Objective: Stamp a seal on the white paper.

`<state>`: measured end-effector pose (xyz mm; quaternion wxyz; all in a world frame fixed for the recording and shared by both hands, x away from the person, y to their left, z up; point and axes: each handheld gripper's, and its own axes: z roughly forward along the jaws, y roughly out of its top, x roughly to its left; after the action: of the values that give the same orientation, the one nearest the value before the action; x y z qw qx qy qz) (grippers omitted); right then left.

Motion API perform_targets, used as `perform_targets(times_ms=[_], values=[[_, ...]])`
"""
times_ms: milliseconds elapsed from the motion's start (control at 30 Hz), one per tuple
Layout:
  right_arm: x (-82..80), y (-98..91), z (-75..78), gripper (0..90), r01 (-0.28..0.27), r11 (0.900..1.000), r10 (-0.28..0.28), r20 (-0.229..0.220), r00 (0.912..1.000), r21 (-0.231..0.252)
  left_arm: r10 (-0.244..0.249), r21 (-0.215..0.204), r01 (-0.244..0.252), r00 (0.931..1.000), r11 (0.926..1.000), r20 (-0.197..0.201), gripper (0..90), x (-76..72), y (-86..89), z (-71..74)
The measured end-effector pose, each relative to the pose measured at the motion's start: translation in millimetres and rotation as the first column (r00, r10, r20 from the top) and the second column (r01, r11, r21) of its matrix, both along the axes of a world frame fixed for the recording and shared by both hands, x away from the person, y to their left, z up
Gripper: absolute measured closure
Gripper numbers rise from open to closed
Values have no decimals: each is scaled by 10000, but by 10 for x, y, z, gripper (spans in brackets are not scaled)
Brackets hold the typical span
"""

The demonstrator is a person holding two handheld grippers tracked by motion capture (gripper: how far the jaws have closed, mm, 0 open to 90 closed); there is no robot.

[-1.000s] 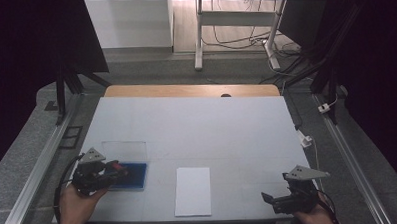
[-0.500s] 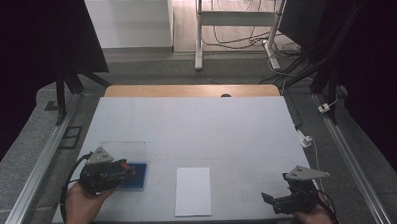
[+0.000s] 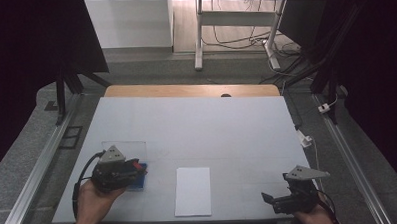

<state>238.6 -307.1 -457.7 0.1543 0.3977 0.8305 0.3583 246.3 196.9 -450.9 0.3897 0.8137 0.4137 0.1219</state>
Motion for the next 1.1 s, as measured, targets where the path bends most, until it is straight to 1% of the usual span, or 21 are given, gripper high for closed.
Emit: perform_targets(times_ms=[133, 200, 267, 367, 433, 500, 533, 700, 767, 900, 967, 1100], values=[[1, 0, 0, 0, -3, 10000, 3, -11, 10000, -11, -331, 10, 331, 9993, 9995, -146, 583, 23, -133, -13], [1, -1, 0, 0, -3, 10000, 3, -10, 10000, -6, -447, 79, 449, 9987, 9990, -225, 583, 36, -189, -15], [1, -2, 0, 0, 1, 10000, -1, -10, 10000, -1, -521, 30, 521, 9983, 9986, -244, 583, 48, -238, -18], [1, -1, 0, 0, -2, 10000, 2, -11, 10000, -5, -848, -29, 847, 9957, 9964, -368, 583, 74, -315, -24], [2, 0, -1, 0, -7, 10000, 7, -15, 10000, -10, -1116, 22, 1118, 9930, 9937, -390, 583, 85, -363, -27], [2, 0, -1, 0, -4, 10000, 4, -18, 10000, -10, -1291, 297, 1301, 9911, 9911, -337, 583, 87, -442, -32], [2, -1, -1, 0, -4, 10000, 4, -20, 10000, -6, -1384, 365, 1396, 9898, 9895, -341, 583, 89, -465, -34], [2, -2, -1, 0, -10, 10000, 10, -20, 10000, -6, -1776, 480, 1797, 9830, 9825, -455, 583, 108, -623, -66], [2, -1, -1, 0, -10, 10000, 10, -22, 10000, -8, -1981, 582, 2002, 9794, 9780, -400, 582, 112, -686, -73], [1, -1, -1, 0, -17, 10000, 17, -20, 10000, -8, -2243, 522, 2258, 9740, 9728, -329, 583, 119, -806, -89], [1, -1, -1, 0, -20, 10000, 20, -19, 10000, -8, -2419, 456, 2433, 9697, 9689, -346, 583, 129, -872, -105], [1, 0, -1, 0, -26, 10000, 26, -22, 10000, -11, -2663, 490, 2679, 9631, 9622, -382, 583, 142, -992, -137]])
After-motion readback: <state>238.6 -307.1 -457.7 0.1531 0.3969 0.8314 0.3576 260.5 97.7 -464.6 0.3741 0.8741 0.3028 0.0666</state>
